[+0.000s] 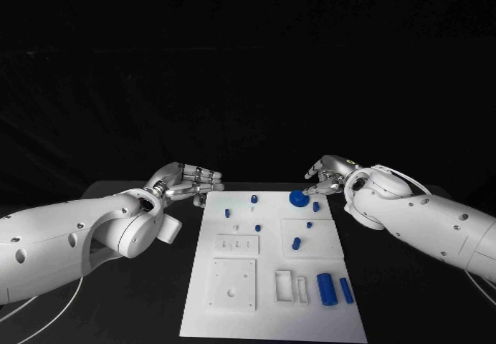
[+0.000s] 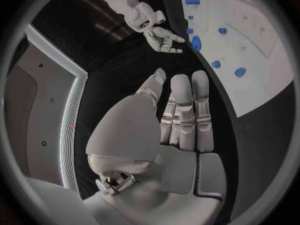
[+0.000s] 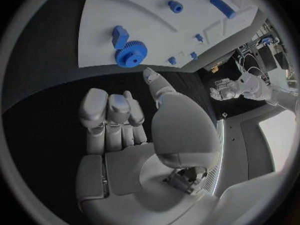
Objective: Assemble the parts on the task board
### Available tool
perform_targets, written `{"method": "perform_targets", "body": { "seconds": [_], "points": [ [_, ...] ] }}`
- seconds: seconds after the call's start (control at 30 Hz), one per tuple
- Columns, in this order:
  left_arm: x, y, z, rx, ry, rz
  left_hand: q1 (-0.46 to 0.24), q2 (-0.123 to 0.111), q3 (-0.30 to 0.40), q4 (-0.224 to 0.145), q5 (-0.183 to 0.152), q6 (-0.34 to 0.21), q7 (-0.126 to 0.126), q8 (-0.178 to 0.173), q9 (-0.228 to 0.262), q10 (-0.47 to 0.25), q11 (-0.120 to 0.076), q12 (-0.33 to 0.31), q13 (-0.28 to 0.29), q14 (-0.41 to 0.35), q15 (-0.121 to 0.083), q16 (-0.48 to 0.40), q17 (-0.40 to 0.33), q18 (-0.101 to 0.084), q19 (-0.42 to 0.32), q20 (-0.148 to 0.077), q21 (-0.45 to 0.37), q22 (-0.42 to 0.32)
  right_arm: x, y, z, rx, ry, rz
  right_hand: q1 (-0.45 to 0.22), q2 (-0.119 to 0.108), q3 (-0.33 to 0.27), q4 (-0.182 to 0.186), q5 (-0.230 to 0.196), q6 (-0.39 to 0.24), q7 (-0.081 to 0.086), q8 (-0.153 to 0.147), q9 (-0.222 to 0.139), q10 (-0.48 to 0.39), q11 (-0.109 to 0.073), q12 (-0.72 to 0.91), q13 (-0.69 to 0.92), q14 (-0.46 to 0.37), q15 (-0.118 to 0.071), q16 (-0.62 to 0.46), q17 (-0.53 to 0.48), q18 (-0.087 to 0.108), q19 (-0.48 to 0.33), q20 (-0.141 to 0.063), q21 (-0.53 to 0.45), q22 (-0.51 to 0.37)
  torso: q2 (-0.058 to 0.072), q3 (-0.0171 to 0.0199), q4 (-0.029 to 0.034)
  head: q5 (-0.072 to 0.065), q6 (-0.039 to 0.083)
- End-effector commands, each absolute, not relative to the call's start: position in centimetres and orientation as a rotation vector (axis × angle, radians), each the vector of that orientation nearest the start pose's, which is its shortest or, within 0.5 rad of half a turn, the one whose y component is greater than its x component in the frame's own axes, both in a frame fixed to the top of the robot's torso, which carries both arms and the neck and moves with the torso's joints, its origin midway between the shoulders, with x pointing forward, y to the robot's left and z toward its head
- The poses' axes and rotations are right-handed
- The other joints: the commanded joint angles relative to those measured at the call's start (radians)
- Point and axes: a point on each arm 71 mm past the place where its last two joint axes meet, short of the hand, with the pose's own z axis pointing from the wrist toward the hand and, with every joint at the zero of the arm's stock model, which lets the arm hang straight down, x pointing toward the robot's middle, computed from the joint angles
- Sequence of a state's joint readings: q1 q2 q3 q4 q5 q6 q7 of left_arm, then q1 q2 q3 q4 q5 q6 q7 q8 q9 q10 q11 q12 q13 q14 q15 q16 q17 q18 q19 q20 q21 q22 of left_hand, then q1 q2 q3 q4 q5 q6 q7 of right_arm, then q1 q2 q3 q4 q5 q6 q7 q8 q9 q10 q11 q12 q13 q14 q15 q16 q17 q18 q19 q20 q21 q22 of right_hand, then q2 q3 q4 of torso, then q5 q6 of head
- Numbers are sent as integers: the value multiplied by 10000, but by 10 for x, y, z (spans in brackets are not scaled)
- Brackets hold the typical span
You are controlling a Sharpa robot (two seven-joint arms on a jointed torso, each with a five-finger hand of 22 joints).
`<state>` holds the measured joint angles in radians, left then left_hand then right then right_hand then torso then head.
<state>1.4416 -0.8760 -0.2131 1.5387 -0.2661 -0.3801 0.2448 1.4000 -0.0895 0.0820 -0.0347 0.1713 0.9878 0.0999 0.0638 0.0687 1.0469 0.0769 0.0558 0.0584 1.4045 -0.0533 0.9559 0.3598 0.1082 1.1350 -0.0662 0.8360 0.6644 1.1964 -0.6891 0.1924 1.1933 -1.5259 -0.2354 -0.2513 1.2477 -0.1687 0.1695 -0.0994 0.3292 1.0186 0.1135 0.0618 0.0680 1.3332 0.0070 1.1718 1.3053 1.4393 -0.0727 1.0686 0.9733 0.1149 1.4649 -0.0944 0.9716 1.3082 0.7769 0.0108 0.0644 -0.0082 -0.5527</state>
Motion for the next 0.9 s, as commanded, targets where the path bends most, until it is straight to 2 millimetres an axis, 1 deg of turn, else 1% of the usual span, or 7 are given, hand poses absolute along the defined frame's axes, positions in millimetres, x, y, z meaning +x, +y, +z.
{"method": "perform_targets", "body": {
  "seconds": [0.03, 0.07, 0.23, 0.5, 0.6, 0.77, 0.9],
  "points": [
    [504, 222, -125, -7479, 15334, -13013, 65, -32, 65, -18, 53, -9, 45, -11, 2, -14, 15, 25, 11, 65, 17, 29, 9, -34, 42, 4, 3, 10, 569, -237, -142, 816, 16563, 3714, 71, -9, -125, 33, -15, -107, -2, 15, 12, 47, -9, 72, 5, 25, 41, 24, 30, 31, 617, 69, 17, 415, 7, -1, 11, -16, -52],
    [504, 223, -125, -7481, 15330, -13010, 65, -32, 65, -18, 53, -9, 45, -11, 2, -14, 15, 25, 11, 65, 17, 29, 9, -34, 42, 4, 3, 10, 570, -237, -143, 789, 16588, 3685, 67, -15, -148, 47, -36, -118, -3, 11, 11, 48, -8, 76, 4, 26, 41, 23, 34, 32, 617, 70, 11, 418, 8, -3, 3, -11, -63],
    [504, 223, -125, -7475, 15328, -13016, 38, -26, 50, -22, 53, -7, 43, -8, 4, -16, 13, 25, 11, 48, 16, 58, 16, -38, 30, 3, -1, 74, 571, -234, -147, 724, 16638, 3611, 119, -17, -342, 183, -179, -161, 4, 13, 11, 47, 0, 94, -4, 33, 49, 20, 77, 36, 623, 78, 11, 464, 9, -3, 7, -11, -97],
    [504, 221, -125, -7441, 15358, -13055, 38, -26, 50, -22, 53, -7, 43, -8, 4, -16, 13, 25, 11, 48, 16, 58, 16, -38, 30, 3, -1, 74, 574, -227, -152, 664, 16572, 3594, 133, -10, -408, 290, -184, -140, -1, 12, 12, 55, -3, 118, 0, 39, 48, 24, 106, 29, 632, 77, 40, 502, 6, 3, -6, 10, -143],
    [504, 221, -125, -7437, 15361, -13052, 38, -26, 50, -22, 53, -7, 43, -8, 4, -16, 13, 25, 11, 48, 16, 58, 16, -38, 30, 3, -1, 74, 574, -225, -153, 656, 16565, 3616, 140, 3, -410, 308, -180, -119, -5, 16, 14, 61, -4, 130, 6, 38, 47, 18, 105, 30, 630, 76, 29, 504, 9, 2, -7, 11, -156],
    [505, 220, -125, -7424, 15373, -13059, 38, -26, 50, -22, 53, -7, 43, -8, 4, -16, 13, 25, 11, 48, 16, 58, 16, -38, 30, 3, -1, 74, 575, -222, -156, 646, 16596, 3631, 163, 33, -381, 324, -187, -74, -14, 17, 16, 68, -11, 143, 12, 39, 42, 16, 111, 28, 631, 73, 30, 514, 4, -2, -12, 68, -180],
    [505, 220, -125, -7417, 15381, -13064, 38, -26, 50, -22, 53, -7, 43, -8, 4, -16, 13, 25, 11, 48, 16, 58, 16, -38, 30, 3, -1, 74, 576, -222, -158, 628, 16610, 3589, 166, 45, -240, 317, -192, 4, -26, 12, 8, 74, -22, 156, 18, 47, 33, 24, 136, 21, 633, 63, 29, 533, 0, 2, -6, 75, -184]
  ]
}}
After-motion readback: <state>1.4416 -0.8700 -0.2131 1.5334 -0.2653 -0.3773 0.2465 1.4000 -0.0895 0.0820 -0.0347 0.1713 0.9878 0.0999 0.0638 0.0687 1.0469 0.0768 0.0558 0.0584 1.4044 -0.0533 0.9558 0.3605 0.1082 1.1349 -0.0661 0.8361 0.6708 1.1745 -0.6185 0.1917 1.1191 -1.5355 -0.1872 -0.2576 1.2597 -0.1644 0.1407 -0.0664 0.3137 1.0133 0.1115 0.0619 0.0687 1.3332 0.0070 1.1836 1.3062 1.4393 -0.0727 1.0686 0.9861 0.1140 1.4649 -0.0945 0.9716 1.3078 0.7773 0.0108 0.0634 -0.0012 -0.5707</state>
